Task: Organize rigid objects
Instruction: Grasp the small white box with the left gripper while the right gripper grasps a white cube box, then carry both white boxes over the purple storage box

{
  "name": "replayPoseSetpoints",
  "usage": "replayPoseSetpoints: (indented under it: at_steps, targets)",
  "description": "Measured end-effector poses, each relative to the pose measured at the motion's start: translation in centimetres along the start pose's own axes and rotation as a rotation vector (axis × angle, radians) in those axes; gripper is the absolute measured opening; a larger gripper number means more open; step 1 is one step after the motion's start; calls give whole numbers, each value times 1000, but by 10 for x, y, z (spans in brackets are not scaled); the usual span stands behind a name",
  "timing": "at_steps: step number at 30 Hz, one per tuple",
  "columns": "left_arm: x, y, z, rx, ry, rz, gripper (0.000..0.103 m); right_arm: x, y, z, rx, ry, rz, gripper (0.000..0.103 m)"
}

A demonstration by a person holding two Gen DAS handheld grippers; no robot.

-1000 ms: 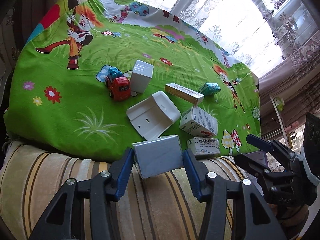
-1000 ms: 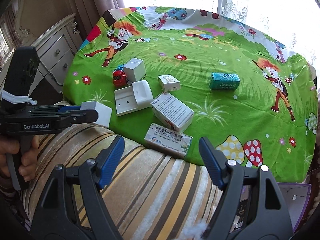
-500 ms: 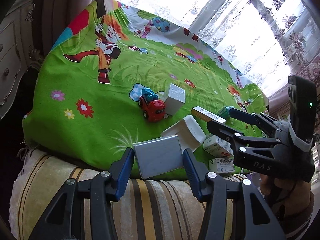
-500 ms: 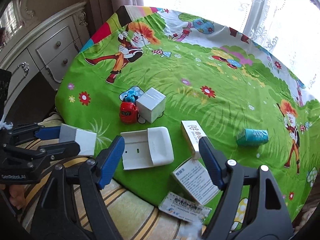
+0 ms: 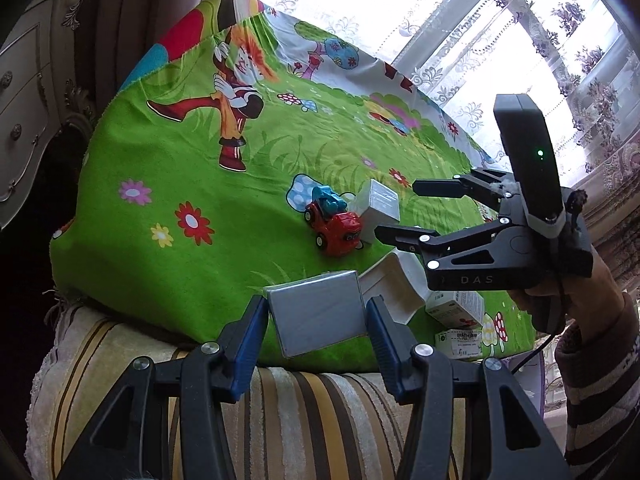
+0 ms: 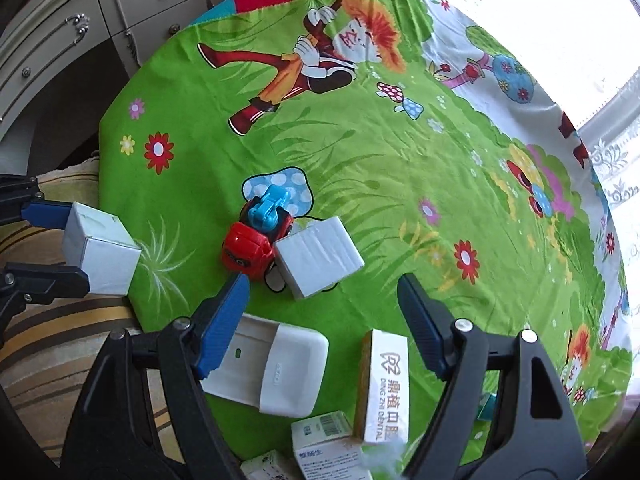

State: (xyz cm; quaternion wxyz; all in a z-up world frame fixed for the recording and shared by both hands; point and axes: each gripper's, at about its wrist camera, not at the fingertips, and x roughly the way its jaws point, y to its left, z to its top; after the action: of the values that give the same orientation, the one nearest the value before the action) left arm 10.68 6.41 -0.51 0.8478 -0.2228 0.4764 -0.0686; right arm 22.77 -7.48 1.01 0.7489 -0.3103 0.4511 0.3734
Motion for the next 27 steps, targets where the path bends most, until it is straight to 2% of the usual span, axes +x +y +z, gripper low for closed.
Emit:
replayPoseSetpoints:
  at_steps: [7, 10, 12, 15, 19, 27]
  targets:
    - [8, 6, 0, -26, 19, -7, 52, 20, -3, 6, -79, 47, 51, 78]
    - [10, 6, 0, -26, 24, -5, 52, 23, -4, 7, -85, 42, 72, 68]
    - [12, 6, 1, -26, 29, -3, 52, 26, -3, 7, -88, 45, 80, 51]
    - [16, 6, 1, -25, 37, 1, 52, 26, -1, 6, -91, 32, 81, 49]
    - [16, 5, 1, -15, 38, 6, 52, 18, -5, 2, -31, -1, 78, 49]
    - [10, -5, -1, 19, 15, 25, 52, -32, -9, -19, 110, -113, 66, 49]
